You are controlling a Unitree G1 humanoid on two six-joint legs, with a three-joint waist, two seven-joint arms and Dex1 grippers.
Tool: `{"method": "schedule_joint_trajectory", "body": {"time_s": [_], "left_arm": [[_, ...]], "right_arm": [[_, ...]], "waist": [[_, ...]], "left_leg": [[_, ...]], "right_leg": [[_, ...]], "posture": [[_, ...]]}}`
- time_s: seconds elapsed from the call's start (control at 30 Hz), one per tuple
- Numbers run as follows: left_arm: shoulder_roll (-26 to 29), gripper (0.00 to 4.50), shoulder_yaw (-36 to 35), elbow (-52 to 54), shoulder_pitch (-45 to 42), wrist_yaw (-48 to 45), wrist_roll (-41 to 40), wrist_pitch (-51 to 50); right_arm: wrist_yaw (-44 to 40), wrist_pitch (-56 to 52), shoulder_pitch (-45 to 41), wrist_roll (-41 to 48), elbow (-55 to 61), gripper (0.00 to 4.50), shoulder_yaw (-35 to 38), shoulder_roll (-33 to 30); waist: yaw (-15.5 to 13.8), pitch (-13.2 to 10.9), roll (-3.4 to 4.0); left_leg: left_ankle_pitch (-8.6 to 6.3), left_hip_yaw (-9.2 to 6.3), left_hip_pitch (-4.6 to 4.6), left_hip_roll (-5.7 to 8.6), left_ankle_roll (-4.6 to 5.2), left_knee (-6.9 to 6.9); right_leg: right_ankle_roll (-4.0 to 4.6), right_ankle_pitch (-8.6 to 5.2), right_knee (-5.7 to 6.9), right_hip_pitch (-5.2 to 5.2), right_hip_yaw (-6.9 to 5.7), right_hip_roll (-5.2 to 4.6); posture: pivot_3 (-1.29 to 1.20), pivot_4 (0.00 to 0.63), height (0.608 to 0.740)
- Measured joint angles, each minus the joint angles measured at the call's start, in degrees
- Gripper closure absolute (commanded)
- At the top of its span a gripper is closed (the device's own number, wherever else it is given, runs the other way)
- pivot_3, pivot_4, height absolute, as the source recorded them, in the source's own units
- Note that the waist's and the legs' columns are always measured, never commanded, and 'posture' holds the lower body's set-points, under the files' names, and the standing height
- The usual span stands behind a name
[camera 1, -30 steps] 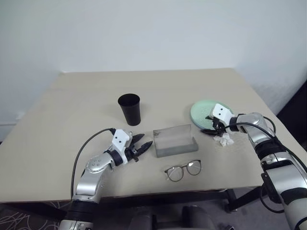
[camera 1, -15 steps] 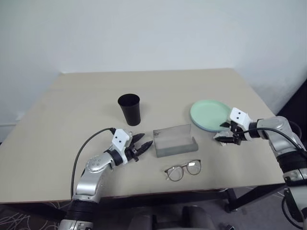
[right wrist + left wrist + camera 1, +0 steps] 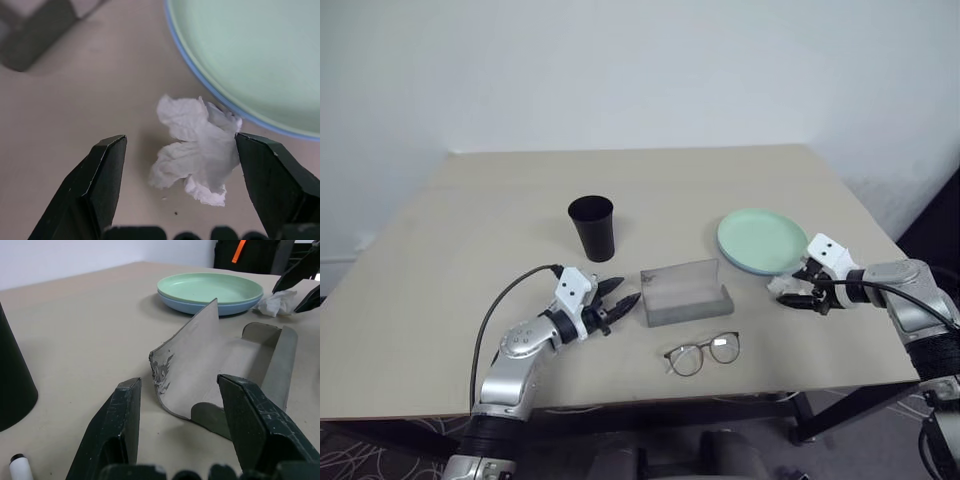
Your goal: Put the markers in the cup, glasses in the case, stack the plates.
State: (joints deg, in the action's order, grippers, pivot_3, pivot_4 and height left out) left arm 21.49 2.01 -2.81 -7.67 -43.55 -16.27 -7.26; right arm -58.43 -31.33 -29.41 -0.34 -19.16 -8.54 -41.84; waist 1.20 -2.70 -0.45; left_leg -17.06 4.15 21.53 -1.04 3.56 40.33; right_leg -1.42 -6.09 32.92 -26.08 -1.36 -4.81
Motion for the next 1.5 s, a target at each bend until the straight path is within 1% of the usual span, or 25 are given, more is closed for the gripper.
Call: {"method": "schedule_joint_trajectory", "body": {"time_s": [0.07, 0.1, 0.2, 0.33, 0.37, 0.47, 0.63, 0.7, 0.77, 0.87, 1.0, 1.1, 1.2, 1.3, 1.5], "left_arm": [[0.0, 1.98, 0.0, 0.0, 0.0, 0.0, 0.0, 0.0], [0.0, 1.98, 0.0, 0.0, 0.0, 0.0, 0.0, 0.0], [0.0, 1.98, 0.0, 0.0, 0.0, 0.0, 0.0, 0.1], [0.0, 1.98, 0.0, 0.0, 0.0, 0.1, 0.0, 0.1], [0.0, 1.98, 0.0, 0.0, 0.0, 0.1, 0.0, 0.2], [0.0, 1.98, 0.0, 0.0, 0.1, 0.1, 0.0, 0.2], [0.0, 1.98, 0.0, 0.0, 0.2, 0.0, 0.0, 0.2], [0.0, 1.98, 0.0, 0.0, 0.3, 0.1, 0.0, 0.2], [0.1, 1.98, 0.0, 0.0, 0.3, 0.0, 0.0, 0.2], [0.1, 1.98, 0.0, 0.0, 0.3, 0.0, 0.0, 0.2], [0.3, 1.98, -0.2, 0.0, 0.2, 0.0, 0.0, 0.1], [0.4, 1.98, -0.1, 0.1, 0.2, -0.1, 0.0, -0.1], [0.6, 1.98, -0.1, 0.6, 0.2, 0.1, 0.0, -0.3], [0.6, 1.98, -0.3, 2.2, 0.7, 1.0, 0.0, -0.4], [0.6, 1.98, -0.4, 5.4, 4.1, 2.3, 0.0, -1.1]], "right_arm": [[0.9, 0.4, -0.1, -0.4, -1.4, 0.77, -0.5, 0.1], [1.1, 0.6, -0.3, -0.4, -1.9, 1.14, -0.7, 0.1], [1.2, 1.3, -0.4, -0.6, -2.6, 2.0, -1.1, 0.1], [0.9, 2.0, -0.5, -0.5, -2.5, 3.46, -1.3, -0.1], [0.8, 2.0, -0.5, -0.5, -2.5, 3.73, -1.3, -0.2], [-0.4, 3.2, -0.4, -0.3, -1.4, 3.73, -1.3, -1.3], [-5.1, 6.5, -0.2, 2.0, 2.8, 3.73, -0.2, -4.3], [-5.9, 8.6, -0.3, 3.6, 3.8, 3.73, 0.9, -4.3], [-4.9, 10.2, -2.1, 4.0, 3.2, 3.73, 1.5, -3.2], [-1.0, 13.6, -6.7, 3.2, -2.0, 3.73, 1.8, -0.3], [5.7, 19.8, -13.2, -0.8, -15.1, 3.73, 0.5, 4.5], [9.9, 24.2, -16.6, -3.3, -24.8, 3.73, -0.7, 7.7], [12.2, 27.4, -19.2, -4.4, -32.2, 3.73, -1.1, 9.4], [12.1, 29.7, -21.4, -4.7, -37.8, 3.17, -1.1, 9.9], [10.8, 32.6, -21.9, -4.9, -41.5, 1.19, -1.1, 10.9]], "waist": [[0.0, 0.0, 0.0], [0.0, 0.0, 0.0], [0.0, 0.0, 0.0], [0.0, 0.0, 0.0], [0.0, 0.0, 0.0], [0.0, 0.0, 0.0], [0.0, 0.0, 0.0], [0.0, 0.0, 0.0], [0.1, 0.0, 0.0], [0.1, 0.0, -0.02], [0.1, 0.0, -0.02], [0.1, 0.0, -0.01], [0.1, 0.0, 0.01], [0.1, 0.0, 0.02], [0.2, 0.0, 0.06]], "left_leg": [[0.0, -0.04, 0.03, 0.04, 0.01, -0.01], [-0.01, -0.04, 0.04, 0.04, 0.02, -0.01], [-0.02, -0.05, 0.04, 0.05, 0.03, -0.02], [-0.01, -0.05, 0.03, 0.05, 0.03, -0.01], [-0.01, -0.05, 0.03, 0.05, 0.03, -0.01], [-0.01, -0.04, 0.02, 0.05, 0.03, -0.01], [-0.01, -0.05, 0.01, 0.05, 0.04, -0.01], [-0.01, -0.04, 0.0, 0.04, 0.04, -0.01], [0.0, 0.0, -0.01, 0.04, 0.03, 0.0], [0.04, 0.05, -0.06, 0.02, 0.07, 0.02], [0.08, 0.01, -0.07, 0.03, 0.08, 0.01], [0.07, -0.03, -0.03, 0.07, 0.09, -0.02], [0.07, -0.05, -0.02, 0.15, 0.1, -0.11], [0.07, -0.08, -0.02, 0.18, 0.12, -0.17], [0.07, -0.09, -0.05, 0.17, 0.12, -0.24]], "right_leg": [[0.0, 0.0, -0.01, 0.0, 0.01, 0.0], [0.0, 0.0, -0.02, 0.0, 0.01, 0.0], [0.0, 0.0, -0.03, 0.0, 0.02, 0.0], [0.0, 0.0, -0.02, 0.01, 0.02, 0.0], [0.0, 0.0, -0.03, 0.01, 0.03, 0.0], [-0.01, 0.0, -0.02, 0.01, 0.05, 0.0], [-0.01, 0.0, -0.02, 0.01, 0.05, 0.0], [-0.01, 0.0, -0.02, 0.02, 0.05, 0.0], [-0.01, 0.0, -0.02, 0.02, 0.07, 0.0], [-0.01, 0.0, -0.02, 0.06, 0.08, 0.0], [-0.01, 0.0, -0.01, 0.11, 0.08, 0.0], [0.0, 0.0, -0.01, 0.1, 0.11, 0.01], [0.0, 0.01, -0.02, 0.08, 0.19, 0.01], [-0.01, 0.01, -0.05, 0.08, 0.22, 0.01], [-0.01, 0.0, -0.04, 0.08, 0.23, 0.02]], "posture": [[0.0, 0.0, 0.74], [0.0, 0.0, 0.74], [0.0, 0.0, 0.74], [0.0, 0.0, 0.74], [0.0, 0.0, 0.74], [0.0, 0.0, 0.74], [0.0, 0.0, 0.74], [0.0, 0.0, 0.74], [0.0, 0.0, 0.74], [0.0, 0.0, 0.74], [0.0, 0.0, 0.74], [0.0, 0.0, 0.74], [0.0, 0.0, 0.74], [0.0, 0.0, 0.74], [0.0, 0.0, 0.74]]}}
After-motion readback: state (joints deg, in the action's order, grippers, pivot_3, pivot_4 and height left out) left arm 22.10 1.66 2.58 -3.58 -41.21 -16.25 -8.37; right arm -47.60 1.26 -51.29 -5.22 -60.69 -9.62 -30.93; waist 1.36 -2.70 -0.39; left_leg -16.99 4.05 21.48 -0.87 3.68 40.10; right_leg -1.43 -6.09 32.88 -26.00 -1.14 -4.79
